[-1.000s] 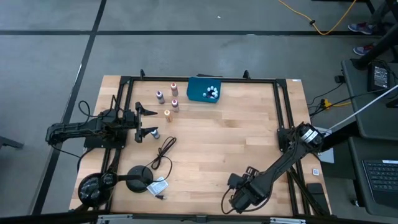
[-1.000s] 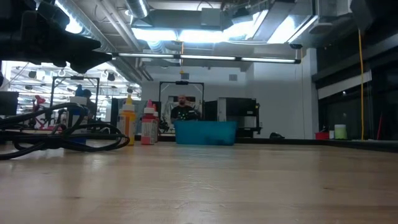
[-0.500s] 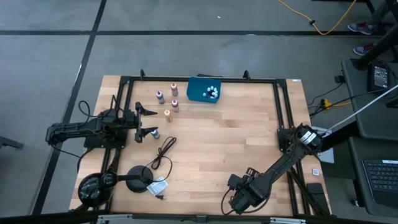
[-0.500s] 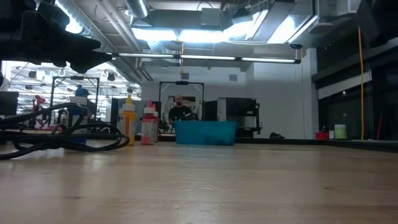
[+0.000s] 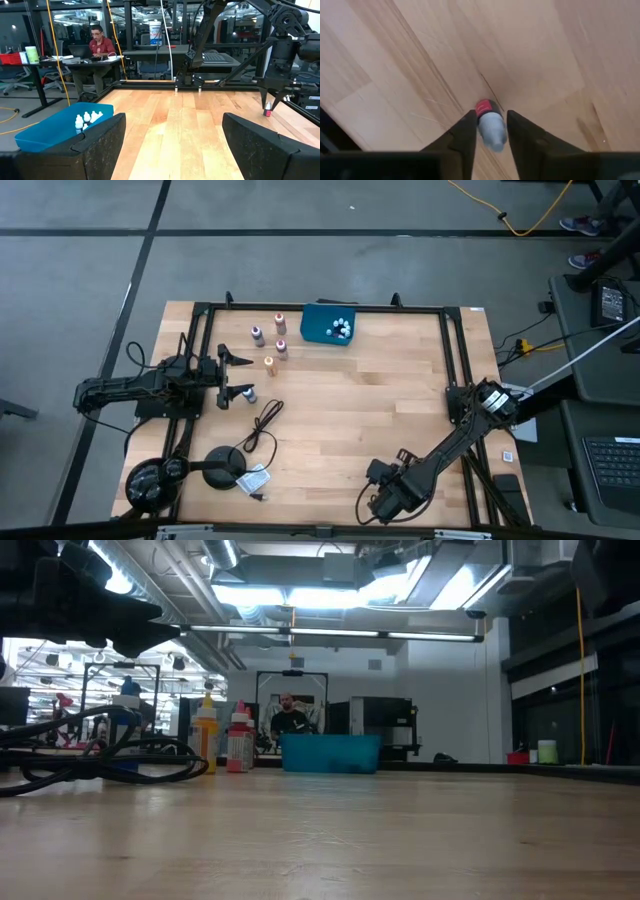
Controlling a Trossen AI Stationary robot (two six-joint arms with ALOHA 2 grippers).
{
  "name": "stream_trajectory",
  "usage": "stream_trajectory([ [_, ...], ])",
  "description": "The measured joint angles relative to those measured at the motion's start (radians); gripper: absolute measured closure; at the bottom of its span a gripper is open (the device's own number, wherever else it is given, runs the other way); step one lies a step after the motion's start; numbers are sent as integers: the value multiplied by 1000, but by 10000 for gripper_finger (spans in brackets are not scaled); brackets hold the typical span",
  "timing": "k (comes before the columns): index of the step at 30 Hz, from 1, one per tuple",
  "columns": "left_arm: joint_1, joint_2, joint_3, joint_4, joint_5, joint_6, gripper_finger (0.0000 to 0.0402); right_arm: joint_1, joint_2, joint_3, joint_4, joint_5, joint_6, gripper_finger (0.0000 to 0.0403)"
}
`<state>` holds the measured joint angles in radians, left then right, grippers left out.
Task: Pick & Place food coloring
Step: Put the small red food coloring bottle into the blue container
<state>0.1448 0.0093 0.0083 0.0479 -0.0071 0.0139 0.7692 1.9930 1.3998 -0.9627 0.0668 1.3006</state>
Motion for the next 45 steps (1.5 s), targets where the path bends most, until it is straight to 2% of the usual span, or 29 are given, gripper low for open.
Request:
stream_trajectory([
  [5, 0, 0, 0, 0, 0, 0, 73, -3, -1, 0, 0, 1, -29, 340],
  [13, 0, 0, 0, 0, 0, 0, 73, -81, -1, 1, -8, -84, -188, 322],
  [19, 0, 0, 0, 0, 0, 0, 74, -176, 0, 30, -46, -94, -370, 340],
  [26, 0, 0, 0, 0, 0, 0, 75, -339, 0, 107, -115, -86, -564, 328],
  [34, 0, 0, 0, 0, 0, 0, 74, -562, 0, 235, -247, -2, -798, 335],
  [45, 0, 0, 0, 0, 0, 0, 74, -864, 0, 438, -332, 76, -993, 337],
])
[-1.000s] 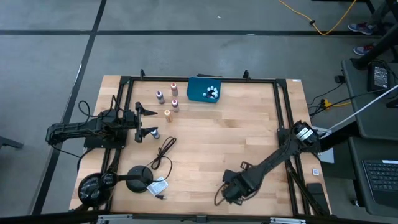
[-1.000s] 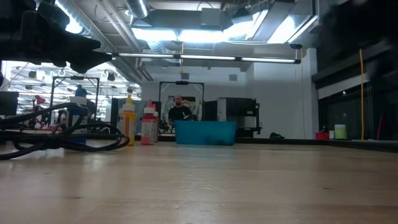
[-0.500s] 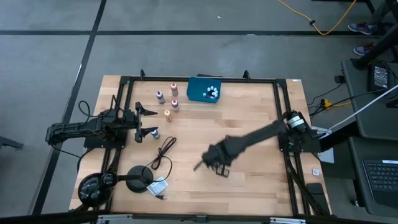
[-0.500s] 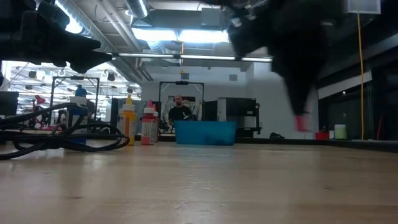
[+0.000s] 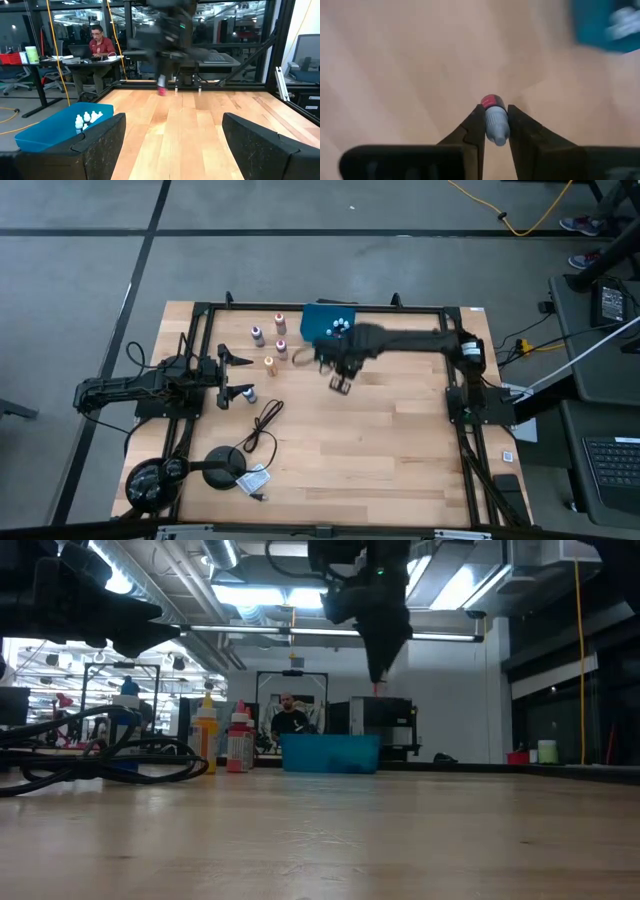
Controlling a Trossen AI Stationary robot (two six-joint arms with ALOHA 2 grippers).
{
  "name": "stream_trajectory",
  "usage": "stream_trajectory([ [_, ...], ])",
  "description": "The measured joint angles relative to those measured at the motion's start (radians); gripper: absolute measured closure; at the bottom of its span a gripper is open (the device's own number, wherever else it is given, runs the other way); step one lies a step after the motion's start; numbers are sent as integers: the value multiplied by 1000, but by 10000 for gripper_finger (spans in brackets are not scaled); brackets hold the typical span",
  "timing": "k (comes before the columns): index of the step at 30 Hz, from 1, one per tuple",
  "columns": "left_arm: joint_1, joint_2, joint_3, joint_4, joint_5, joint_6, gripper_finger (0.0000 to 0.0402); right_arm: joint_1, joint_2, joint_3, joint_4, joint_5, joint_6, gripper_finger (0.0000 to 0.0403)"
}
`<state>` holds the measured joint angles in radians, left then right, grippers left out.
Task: Pick & Place food coloring
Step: Put the small red food coloring bottle into the blue container
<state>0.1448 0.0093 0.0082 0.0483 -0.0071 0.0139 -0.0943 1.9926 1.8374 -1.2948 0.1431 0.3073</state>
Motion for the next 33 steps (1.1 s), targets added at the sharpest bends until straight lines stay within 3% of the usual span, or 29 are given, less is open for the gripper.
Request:
stream_trajectory([
  [10, 0, 0, 0, 0, 0, 0, 74, -197, 62, 195, -54, 34, -96, 335],
  [22, 0, 0, 0, 0, 0, 0, 73, -336, 290, 490, -87, 32, -185, 332],
  [33, 0, 0, 0, 0, 0, 0, 74, -381, 414, 504, -86, 12, -215, 329],
])
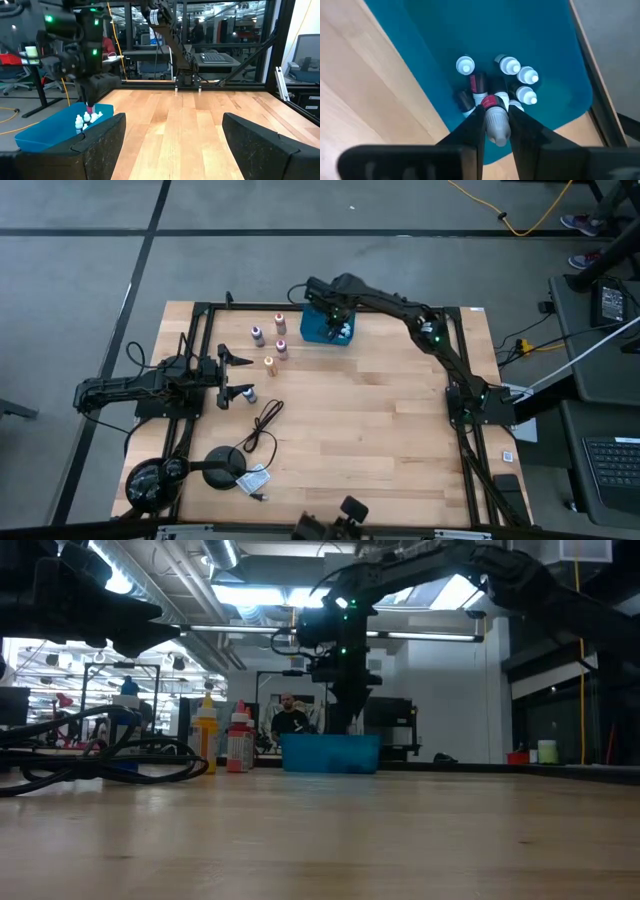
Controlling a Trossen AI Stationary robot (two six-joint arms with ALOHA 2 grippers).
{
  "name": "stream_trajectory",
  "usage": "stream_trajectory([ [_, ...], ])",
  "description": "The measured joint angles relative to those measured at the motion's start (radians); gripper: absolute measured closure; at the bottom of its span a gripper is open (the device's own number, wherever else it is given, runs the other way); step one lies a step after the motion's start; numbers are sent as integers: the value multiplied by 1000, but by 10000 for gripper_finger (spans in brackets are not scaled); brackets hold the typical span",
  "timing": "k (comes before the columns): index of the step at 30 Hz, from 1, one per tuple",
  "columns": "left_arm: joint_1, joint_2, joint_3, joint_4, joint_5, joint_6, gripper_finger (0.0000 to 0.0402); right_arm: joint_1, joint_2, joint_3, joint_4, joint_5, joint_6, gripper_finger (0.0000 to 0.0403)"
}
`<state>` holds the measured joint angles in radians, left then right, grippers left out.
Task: Pick & Place food coloring
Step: Put the small red food coloring bottle into the blue container
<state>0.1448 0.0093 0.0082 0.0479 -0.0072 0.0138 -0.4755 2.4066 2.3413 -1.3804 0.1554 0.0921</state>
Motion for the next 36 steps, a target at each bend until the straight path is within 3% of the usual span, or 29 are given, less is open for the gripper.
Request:
stream_trajectory([
  [10, 0, 0, 0, 0, 0, 0, 74, -7, 58, -1, 39, -20, -24, 329],
  [23, 0, 0, 0, 0, 0, 0, 73, -18, 50, -102, 121, -36, -27, 325],
  [36, 0, 0, 0, 0, 0, 0, 73, -19, 57, -109, 136, -71, -45, 318],
])
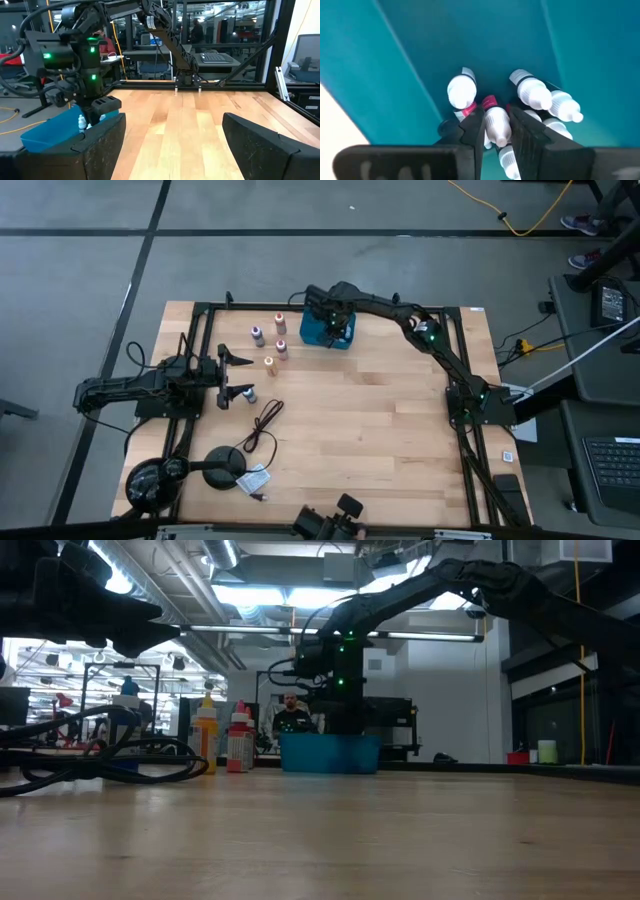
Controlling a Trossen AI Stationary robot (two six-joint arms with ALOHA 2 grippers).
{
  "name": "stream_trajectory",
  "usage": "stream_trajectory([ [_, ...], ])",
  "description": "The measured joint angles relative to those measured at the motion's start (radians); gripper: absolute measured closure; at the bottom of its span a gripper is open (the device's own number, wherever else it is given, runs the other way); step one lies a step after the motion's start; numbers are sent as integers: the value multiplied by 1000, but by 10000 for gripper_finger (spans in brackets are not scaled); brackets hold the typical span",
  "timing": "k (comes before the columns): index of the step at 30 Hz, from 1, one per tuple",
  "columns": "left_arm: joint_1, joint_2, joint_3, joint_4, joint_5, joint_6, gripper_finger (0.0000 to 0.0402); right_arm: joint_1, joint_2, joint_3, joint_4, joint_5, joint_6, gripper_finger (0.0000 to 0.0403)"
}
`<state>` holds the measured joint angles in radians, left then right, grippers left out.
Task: Pick & Place food coloring
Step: Put the small red food coloring bottle into the blue container
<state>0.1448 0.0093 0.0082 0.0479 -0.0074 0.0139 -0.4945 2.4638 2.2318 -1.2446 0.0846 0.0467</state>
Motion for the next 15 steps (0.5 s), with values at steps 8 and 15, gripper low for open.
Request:
stream_trajectory([
  [8, 0, 0, 0, 0, 0, 0, 73, -1, 0, 0, -2, -2, 0, 317],
  [15, 0, 0, 0, 0, 0, 0, 73, -1, 0, 0, -4, 0, 2, 303],
])
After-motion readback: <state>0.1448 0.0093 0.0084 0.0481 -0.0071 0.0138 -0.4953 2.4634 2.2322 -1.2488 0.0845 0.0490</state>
